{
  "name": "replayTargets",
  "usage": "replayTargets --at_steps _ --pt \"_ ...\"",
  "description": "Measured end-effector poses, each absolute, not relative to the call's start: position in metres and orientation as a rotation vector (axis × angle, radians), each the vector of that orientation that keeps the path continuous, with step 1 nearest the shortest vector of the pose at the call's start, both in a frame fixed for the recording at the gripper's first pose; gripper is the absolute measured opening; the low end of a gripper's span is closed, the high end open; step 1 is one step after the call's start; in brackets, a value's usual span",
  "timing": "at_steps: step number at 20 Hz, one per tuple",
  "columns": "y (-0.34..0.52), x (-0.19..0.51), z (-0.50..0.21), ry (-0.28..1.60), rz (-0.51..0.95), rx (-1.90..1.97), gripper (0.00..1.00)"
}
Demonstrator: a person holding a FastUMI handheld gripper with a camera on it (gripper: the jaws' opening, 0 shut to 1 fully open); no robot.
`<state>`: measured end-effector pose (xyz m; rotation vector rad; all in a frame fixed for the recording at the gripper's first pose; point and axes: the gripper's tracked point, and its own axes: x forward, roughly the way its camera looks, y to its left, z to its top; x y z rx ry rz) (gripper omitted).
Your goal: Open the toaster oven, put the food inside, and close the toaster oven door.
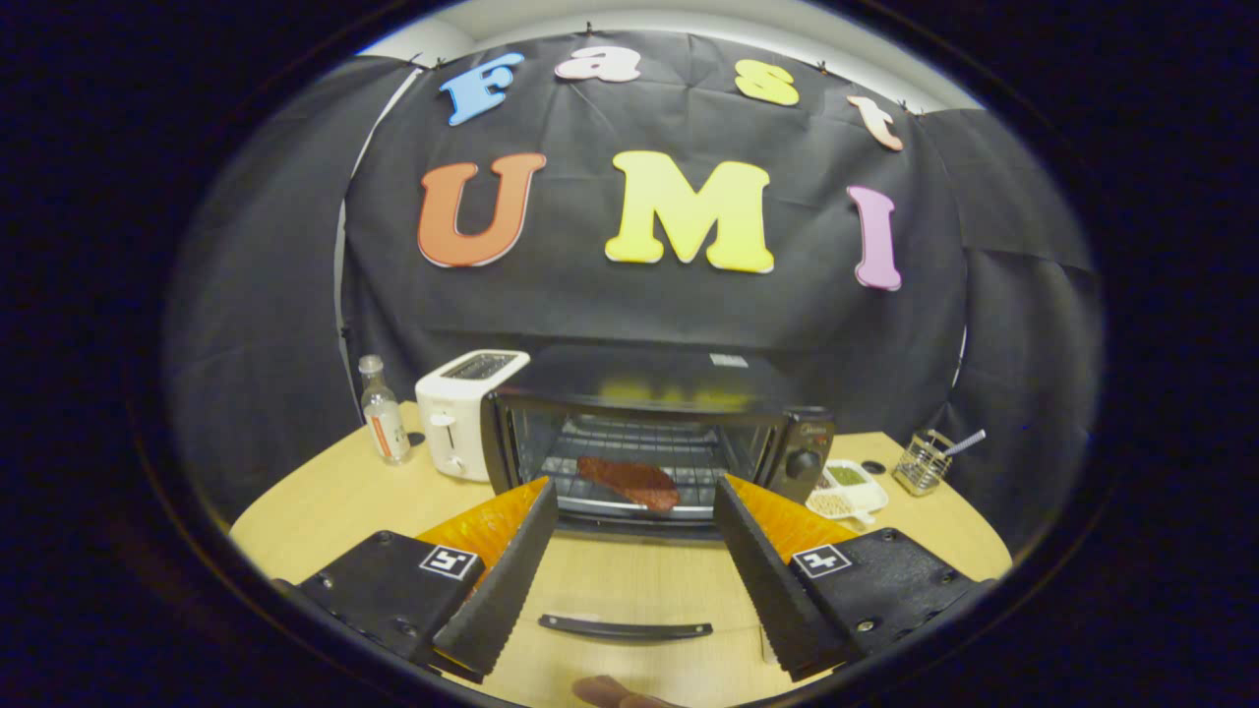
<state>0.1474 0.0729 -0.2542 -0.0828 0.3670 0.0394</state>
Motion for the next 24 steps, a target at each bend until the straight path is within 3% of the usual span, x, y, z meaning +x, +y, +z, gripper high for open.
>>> replayTargets --at_steps 11,15,24 --pt "0.063 0.110 -0.395 0.725 -0.028 -0.082 1.00" --pt "0.065 0.111 -0.392 0.733 -0.061 -0.105 1.00" --pt "0.074 0.127 -0.402 0.699 0.017 0.047 1.00"
